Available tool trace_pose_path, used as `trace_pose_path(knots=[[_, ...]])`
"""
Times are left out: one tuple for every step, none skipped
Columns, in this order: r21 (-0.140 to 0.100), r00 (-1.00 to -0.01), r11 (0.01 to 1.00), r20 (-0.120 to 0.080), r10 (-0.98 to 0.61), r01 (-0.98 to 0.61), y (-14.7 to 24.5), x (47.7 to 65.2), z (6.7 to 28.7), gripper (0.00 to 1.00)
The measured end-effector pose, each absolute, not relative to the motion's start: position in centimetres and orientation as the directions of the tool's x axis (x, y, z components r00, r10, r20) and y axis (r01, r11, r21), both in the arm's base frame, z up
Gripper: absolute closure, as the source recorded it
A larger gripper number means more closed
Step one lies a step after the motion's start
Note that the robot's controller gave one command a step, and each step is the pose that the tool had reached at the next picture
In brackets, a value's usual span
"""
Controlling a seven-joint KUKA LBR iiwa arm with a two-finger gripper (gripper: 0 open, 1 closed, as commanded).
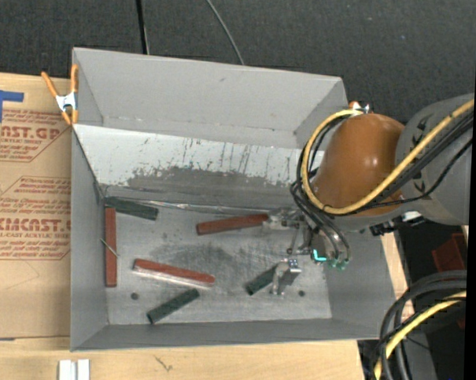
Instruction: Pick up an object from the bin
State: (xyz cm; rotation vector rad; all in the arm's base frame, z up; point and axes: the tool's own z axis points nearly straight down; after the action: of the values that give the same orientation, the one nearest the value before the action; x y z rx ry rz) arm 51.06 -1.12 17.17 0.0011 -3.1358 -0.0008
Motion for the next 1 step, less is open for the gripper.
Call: trace_pose_path(knots=[[0.000, -1.000, 1.000, 0.000, -0.001, -0.001, -1.13, 51.21, 17.43, 0.00]])
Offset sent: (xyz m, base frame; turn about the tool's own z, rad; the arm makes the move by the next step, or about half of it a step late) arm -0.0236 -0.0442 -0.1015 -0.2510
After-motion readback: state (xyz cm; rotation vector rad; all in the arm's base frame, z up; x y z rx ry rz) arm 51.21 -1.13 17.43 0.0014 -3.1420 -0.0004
